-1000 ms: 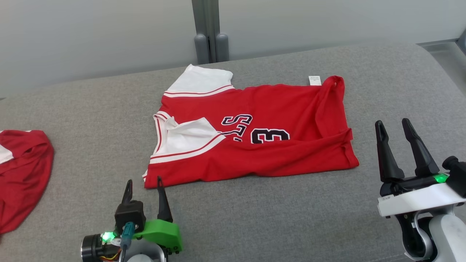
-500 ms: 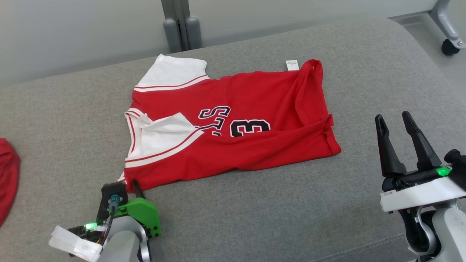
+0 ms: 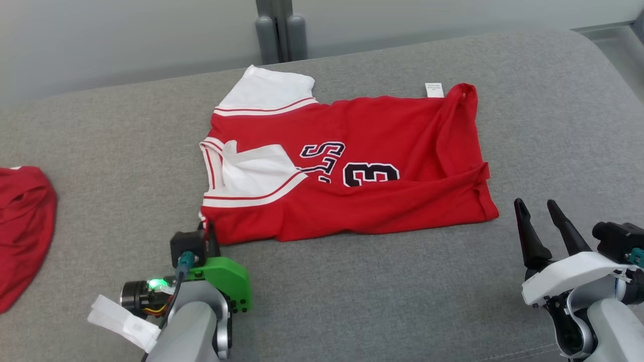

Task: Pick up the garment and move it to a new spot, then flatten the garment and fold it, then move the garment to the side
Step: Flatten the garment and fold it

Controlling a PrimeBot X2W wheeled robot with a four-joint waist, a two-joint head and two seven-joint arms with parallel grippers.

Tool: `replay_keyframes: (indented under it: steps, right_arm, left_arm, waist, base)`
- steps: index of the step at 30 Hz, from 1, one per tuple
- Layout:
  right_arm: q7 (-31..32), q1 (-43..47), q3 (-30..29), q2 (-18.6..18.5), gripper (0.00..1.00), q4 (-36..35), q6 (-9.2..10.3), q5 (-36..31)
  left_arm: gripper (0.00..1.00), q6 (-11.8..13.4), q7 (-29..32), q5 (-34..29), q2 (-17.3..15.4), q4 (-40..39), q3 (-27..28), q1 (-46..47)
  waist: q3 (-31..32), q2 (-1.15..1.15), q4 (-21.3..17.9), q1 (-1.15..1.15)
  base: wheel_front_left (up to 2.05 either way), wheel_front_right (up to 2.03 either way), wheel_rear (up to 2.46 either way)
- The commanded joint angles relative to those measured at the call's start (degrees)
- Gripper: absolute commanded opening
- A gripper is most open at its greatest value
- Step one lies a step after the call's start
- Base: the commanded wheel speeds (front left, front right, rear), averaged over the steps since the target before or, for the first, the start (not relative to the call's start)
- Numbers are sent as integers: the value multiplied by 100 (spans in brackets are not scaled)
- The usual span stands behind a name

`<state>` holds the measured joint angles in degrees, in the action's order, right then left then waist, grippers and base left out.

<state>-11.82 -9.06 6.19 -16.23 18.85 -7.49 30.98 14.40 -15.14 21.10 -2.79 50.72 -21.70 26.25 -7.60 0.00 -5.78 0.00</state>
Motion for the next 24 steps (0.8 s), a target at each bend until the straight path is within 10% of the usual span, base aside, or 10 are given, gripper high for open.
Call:
replay_keyframes:
  steps: [1,23,24]
  right_arm:
    - [108,-120,-46,57,100,261,-1,113]
    - [517,-1340,176,103,100,3290,-1,1219]
    - [499,-1364,252,83,28,3327,-1,1266]
  left_arm:
    - [0,47,-1,50,-27,-227,-146,-158]
    - [0,558,-2,351,-27,-1788,-1450,-491]
    - [0,563,-3,350,-28,-1760,-1437,-504]
  waist:
    - [24,0,346,0]
    - [-77,0,1191,0]
    - [-61,0,1186,0]
  base:
    - [0,0,0]
    - [0,0,0]
    - [0,0,0]
